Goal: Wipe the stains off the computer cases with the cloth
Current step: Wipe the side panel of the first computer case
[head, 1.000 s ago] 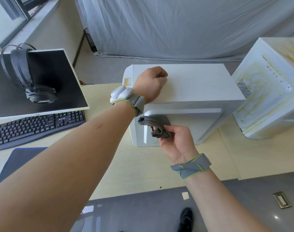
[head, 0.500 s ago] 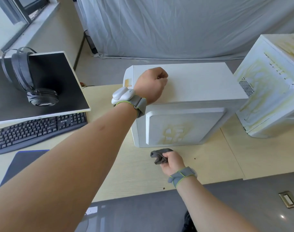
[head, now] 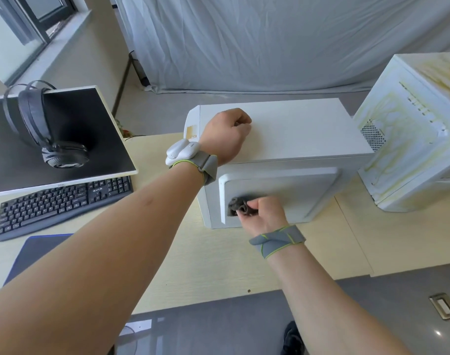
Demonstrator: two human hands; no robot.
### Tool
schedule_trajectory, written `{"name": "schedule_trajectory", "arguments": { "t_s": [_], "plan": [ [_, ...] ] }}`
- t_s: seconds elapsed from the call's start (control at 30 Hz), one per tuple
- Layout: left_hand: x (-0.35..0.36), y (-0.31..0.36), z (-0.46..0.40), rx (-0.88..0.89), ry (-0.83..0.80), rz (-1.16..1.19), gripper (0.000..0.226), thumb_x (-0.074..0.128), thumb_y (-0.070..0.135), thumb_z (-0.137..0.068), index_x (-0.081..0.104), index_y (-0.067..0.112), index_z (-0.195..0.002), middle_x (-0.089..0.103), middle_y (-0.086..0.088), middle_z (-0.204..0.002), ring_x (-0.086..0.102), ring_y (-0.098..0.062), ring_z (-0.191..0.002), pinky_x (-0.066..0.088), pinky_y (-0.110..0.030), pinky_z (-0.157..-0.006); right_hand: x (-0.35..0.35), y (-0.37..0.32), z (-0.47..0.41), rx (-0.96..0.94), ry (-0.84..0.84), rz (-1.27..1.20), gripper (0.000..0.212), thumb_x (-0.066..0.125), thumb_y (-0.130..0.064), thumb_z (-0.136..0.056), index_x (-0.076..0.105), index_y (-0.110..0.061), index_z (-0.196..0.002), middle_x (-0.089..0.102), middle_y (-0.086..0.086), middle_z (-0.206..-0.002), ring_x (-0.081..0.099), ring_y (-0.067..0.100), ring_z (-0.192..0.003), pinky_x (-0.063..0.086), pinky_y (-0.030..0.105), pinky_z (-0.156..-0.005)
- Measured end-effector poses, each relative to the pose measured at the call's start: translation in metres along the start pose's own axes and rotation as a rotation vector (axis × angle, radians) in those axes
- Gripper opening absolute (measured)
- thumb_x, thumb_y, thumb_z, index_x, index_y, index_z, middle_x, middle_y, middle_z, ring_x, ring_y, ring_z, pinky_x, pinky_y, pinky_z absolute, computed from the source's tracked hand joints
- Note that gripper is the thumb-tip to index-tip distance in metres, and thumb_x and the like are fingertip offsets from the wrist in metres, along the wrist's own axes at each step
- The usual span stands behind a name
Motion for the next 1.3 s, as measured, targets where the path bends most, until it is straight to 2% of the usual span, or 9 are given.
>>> {"name": "schedule_trajectory", "arguments": {
  "t_s": [0.3,0.43,0.5,0.6,0.77,0.9,1.03,1.17,1.3],
  "plan": [
    [-0.001,-0.001,0.002,-0.022,-0.008,0.068,0.032,0.052,0.031,-0.082,0.071,0.02,-0.106,0.063,0.009,-0.082,0.054,-0.016,-0.069,0.045,-0.031,-0.07,0.028,-0.04,0.072,-0.143,-0.16,-0.07,0.016,0.046,0.009,-0.088,0.059,0.0,-0.087,0.06,0.014,-0.082,0.062,0.028,-0.076,0.058,0.038,-0.072],
    [-0.006,-0.003,0.001,-0.021,0.04,0.157,0.032,0.053,0.03,-0.083,0.073,0.017,-0.104,0.066,0.006,-0.084,0.055,-0.014,-0.072,0.042,-0.026,-0.065,0.018,-0.056,0.079,-0.47,-0.201,0.08,0.025,0.057,0.001,-0.077,0.064,-0.001,-0.101,0.063,0.019,-0.084,0.059,0.034,-0.074,0.046,0.033,-0.052],
    [-0.011,-0.004,0.001,-0.025,0.074,0.199,0.024,0.056,0.024,-0.089,0.073,0.015,-0.103,0.065,0.004,-0.084,0.056,-0.013,-0.074,0.044,-0.021,-0.062,0.007,-0.067,0.079,-0.618,-0.125,0.16,0.03,0.059,-0.003,-0.075,0.065,-0.007,-0.104,0.064,0.018,-0.084,0.058,0.03,-0.071,0.038,0.029,-0.051],
    [-0.015,-0.006,0.001,-0.048,0.095,0.296,0.027,0.054,0.027,-0.085,0.074,0.013,-0.097,0.064,0.003,-0.083,0.055,-0.014,-0.075,0.042,-0.018,-0.061,-0.001,-0.067,0.062,-0.672,-0.016,0.254,0.039,0.066,-0.015,-0.071,0.064,-0.01,-0.11,0.07,0.022,-0.101,0.067,0.03,-0.08,0.051,0.031,-0.052],
    [-0.015,-0.003,0.001,-0.053,0.104,0.342,0.037,0.051,0.031,-0.077,0.074,0.009,-0.095,0.069,0.003,-0.091,0.057,-0.013,-0.079,0.046,-0.025,-0.072,0.023,-0.043,0.06,-0.778,0.053,0.473,0.037,0.074,-0.025,-0.067,0.064,-0.022,-0.103,0.071,-0.001,-0.099,0.07,0.018,-0.09,0.061,0.045,-0.083],
    [-0.016,-0.006,0.0,-0.055,0.126,0.369,0.037,0.051,0.031,-0.078,0.076,0.008,-0.096,0.074,-0.003,-0.099,0.061,-0.013,-0.084,0.051,-0.024,-0.078,0.045,-0.018,0.067,-0.607,-0.225,0.599,0.025,0.067,0.001,-0.081,0.068,-0.015,-0.101,0.073,0.003,-0.094,0.067,0.02,-0.085,0.055,0.027,-0.062],
    [-0.018,-0.009,0.0,-0.053,0.132,0.341,0.034,0.052,0.031,-0.079,0.077,0.013,-0.093,0.075,-0.004,-0.101,0.063,-0.016,-0.086,0.051,-0.031,-0.081,0.035,-0.042,0.074,-0.539,-0.401,0.792,0.033,0.061,0.01,-0.076,0.074,-0.012,-0.096,0.069,0.004,-0.082,0.064,0.017,-0.076,0.052,0.026,-0.063],
    [-0.017,-0.003,0.002,-0.044,0.124,0.326,0.037,0.051,0.031,-0.078,0.075,0.009,-0.096,0.074,-0.008,-0.103,0.06,-0.013,-0.082,0.049,-0.021,-0.074,-0.02,-0.124,0.074,-0.885,0.026,0.602,0.029,0.065,0.003,-0.069,0.067,-0.016,-0.091,0.069,0.006,-0.082,0.064,0.014,-0.066,0.052,0.032,-0.064],
    [-0.016,0.0,0.005,-0.043,0.116,0.32,0.039,0.051,0.031,-0.077,0.074,0.007,-0.097,0.069,-0.004,-0.093,0.055,-0.012,-0.077,0.044,-0.019,-0.066,-0.053,-0.154,0.078,-1.029,0.246,0.219,0.031,0.07,0.004,-0.084,0.046,-0.006,-0.103,0.054,0.01,-0.094,0.058,-0.002,-0.058,0.049,0.017,-0.056]
  ]
}}
Point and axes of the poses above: each hand's wrist, its own z-axis away from the middle knuckle, its own x-axis out of the palm, y = z × x, the point moved 6 cm from there along -z, towards the middle knuckle
